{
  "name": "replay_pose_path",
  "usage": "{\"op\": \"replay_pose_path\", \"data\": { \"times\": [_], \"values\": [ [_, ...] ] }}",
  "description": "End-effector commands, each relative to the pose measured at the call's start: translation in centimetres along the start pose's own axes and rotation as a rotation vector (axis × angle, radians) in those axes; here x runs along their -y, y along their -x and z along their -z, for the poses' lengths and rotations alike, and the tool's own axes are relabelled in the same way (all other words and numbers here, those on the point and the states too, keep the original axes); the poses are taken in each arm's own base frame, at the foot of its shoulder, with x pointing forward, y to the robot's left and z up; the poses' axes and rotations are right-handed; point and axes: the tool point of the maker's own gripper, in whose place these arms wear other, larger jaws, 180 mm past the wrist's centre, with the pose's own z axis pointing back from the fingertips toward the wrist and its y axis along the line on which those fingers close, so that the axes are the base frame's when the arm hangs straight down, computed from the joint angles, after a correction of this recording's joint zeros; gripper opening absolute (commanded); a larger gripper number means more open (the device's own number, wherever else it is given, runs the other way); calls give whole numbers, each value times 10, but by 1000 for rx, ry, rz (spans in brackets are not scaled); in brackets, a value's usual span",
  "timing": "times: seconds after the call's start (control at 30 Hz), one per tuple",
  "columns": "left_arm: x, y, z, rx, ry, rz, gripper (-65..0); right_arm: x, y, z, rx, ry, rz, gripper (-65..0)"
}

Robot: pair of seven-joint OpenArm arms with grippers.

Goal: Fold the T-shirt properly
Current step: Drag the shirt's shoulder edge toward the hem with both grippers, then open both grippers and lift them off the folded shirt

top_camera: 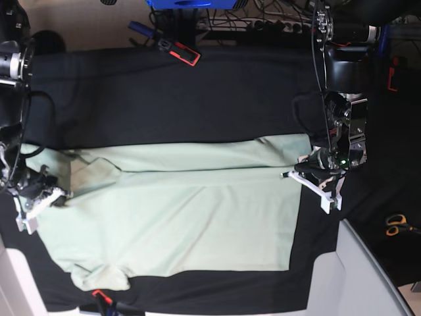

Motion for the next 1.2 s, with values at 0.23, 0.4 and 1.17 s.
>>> {"op": "replay_pose_path", "data": {
  "times": [0.23, 0.4, 1.17],
  "values": [
    [-1, -29, -4, 72, -4, 7, -650, 4, -34, -9, 83, 0, -8, -647],
    [20, -35, -3, 75, 59, 92, -495, 3, -35, -9, 88, -2, -1, -576],
    [19, -7, -79, 212, 187, -85, -254, 75, 18, -138, 340, 212, 394, -170]
  ]
}}
